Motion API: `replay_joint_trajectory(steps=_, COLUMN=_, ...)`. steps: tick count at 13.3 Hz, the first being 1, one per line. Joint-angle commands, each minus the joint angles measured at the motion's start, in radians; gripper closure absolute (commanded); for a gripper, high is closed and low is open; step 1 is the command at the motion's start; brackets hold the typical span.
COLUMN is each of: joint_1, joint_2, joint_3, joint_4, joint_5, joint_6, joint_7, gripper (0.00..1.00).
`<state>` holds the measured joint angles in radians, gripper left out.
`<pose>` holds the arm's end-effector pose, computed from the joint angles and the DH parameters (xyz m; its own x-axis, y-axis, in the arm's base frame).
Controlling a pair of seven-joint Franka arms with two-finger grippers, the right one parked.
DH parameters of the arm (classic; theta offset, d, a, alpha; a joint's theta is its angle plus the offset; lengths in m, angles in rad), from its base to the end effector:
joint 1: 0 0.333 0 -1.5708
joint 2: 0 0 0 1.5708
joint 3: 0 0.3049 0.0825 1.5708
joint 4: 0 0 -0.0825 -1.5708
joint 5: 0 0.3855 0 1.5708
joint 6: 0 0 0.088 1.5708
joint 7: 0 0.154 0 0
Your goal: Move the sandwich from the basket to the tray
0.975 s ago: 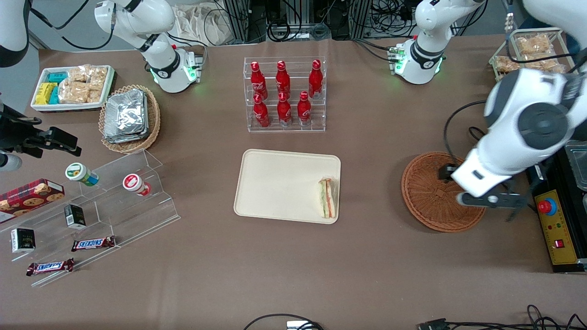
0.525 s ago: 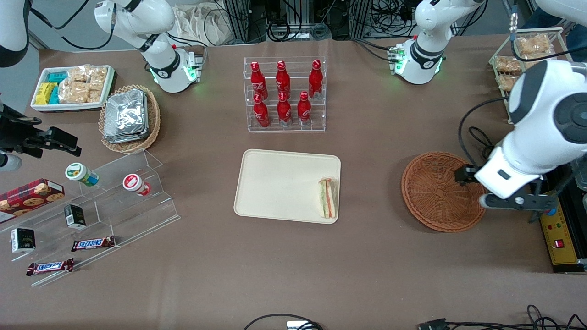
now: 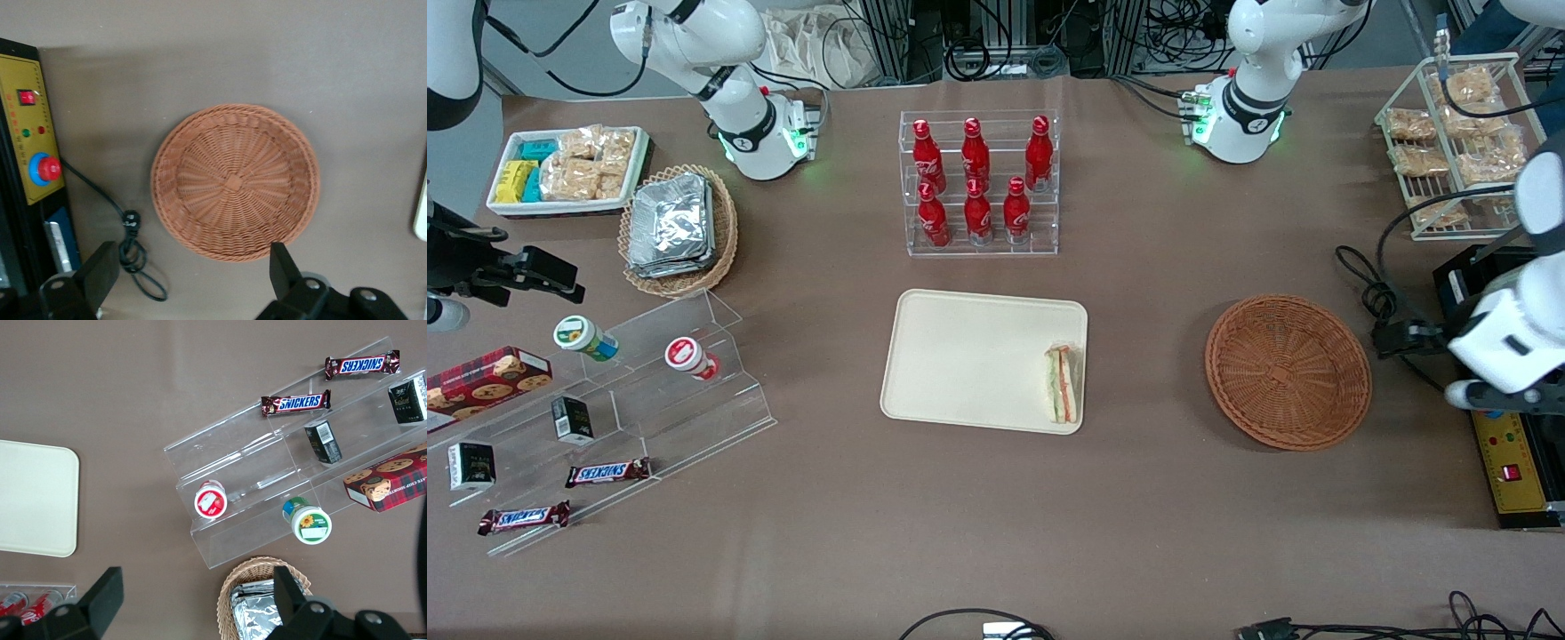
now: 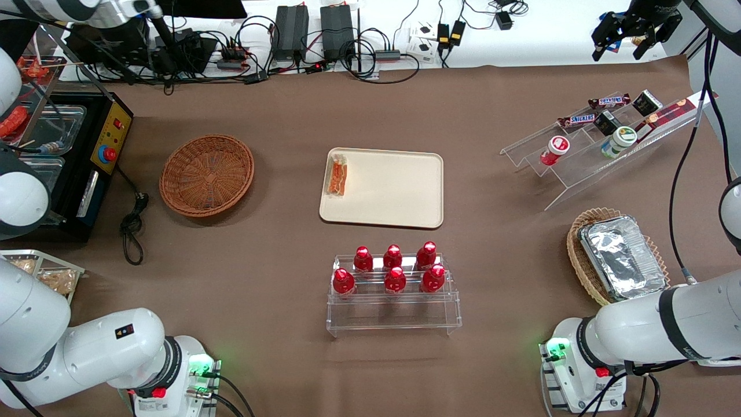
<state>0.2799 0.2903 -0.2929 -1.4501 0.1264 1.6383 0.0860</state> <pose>0.6308 0.0285 0.4622 0.9903 -0.1031 -0.0931 -0.1067 -0.9937 -0.0342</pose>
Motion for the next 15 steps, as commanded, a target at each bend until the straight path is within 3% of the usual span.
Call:
replay_joint_trajectory(steps=1, joint_1=-0.181, joint_2=-0.026, joint_3=0.214, joint_4=0.007, joint_5=-0.056, joint_6=-0.003, joint_7=0.043, gripper=0.0)
replay_joint_trajectory(steps=3, joint_1=-0.225, joint_2=-0.052, joint_3=0.232, joint_4=0.001, joint_5=-0.054, joint_6=0.0, joint_7=-0.026, gripper=0.0)
replay_joint_trajectory(steps=6, joint_1=-0.225, joint_2=-0.079, joint_3=0.178, joint_4=-0.003, joint_5=-0.056, joint_6=-0.096, joint_7=-0.28, gripper=0.0)
replay_joint_trajectory(steps=9, joint_1=-0.22, joint_2=-0.129, joint_3=0.173, joint_4=-0.051, joint_5=-0.068, joint_6=-0.218, joint_7=-0.272, gripper=0.0)
replay_joint_trajectory(steps=15, joint_1=-0.222, joint_2=-0.091, joint_3=0.173, joint_4=-0.01, joint_5=-0.068, joint_6=-0.192, joint_7=-0.276, gripper=0.0)
